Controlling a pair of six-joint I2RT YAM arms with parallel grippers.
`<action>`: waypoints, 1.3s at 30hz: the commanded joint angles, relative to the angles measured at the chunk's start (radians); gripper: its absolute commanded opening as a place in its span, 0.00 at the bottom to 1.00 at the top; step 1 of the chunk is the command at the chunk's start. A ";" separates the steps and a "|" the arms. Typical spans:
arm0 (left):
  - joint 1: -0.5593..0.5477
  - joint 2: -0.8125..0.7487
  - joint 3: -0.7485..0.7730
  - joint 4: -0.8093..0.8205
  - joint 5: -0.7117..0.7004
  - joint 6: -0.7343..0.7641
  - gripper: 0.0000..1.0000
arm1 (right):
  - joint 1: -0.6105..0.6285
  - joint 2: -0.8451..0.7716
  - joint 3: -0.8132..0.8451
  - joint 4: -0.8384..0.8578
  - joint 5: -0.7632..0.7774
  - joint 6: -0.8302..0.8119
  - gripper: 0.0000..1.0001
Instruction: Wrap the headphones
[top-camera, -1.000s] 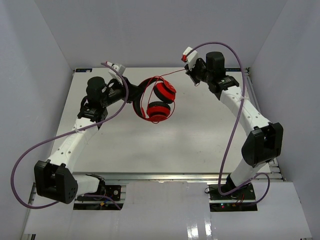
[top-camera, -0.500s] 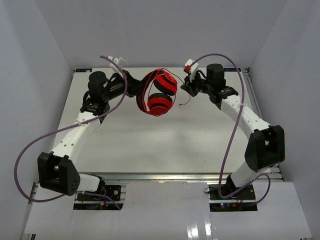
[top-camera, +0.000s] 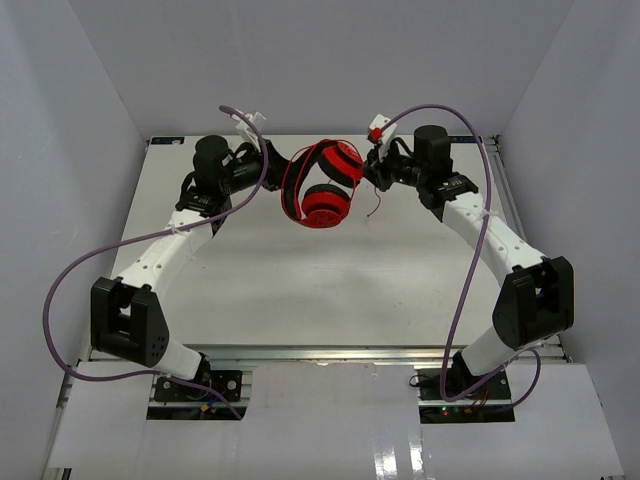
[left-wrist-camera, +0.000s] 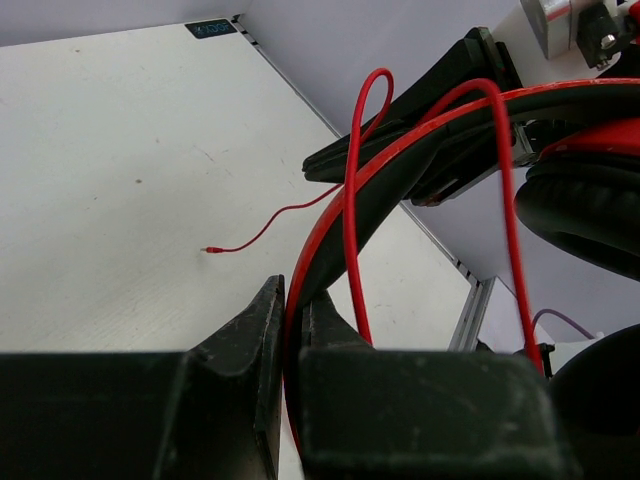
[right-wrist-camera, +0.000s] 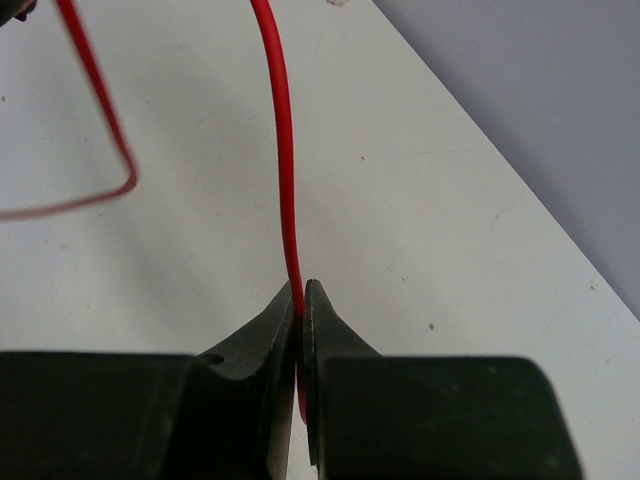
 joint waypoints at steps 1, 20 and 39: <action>-0.004 -0.053 0.081 -0.008 -0.001 0.018 0.00 | -0.014 -0.034 -0.007 0.069 0.019 0.020 0.08; -0.034 0.028 0.086 -0.236 -0.223 0.305 0.00 | -0.132 0.017 0.313 0.253 -0.367 0.313 0.08; -0.110 0.146 0.255 -0.264 -0.589 0.548 0.00 | -0.083 -0.066 0.267 0.050 -0.531 0.090 0.08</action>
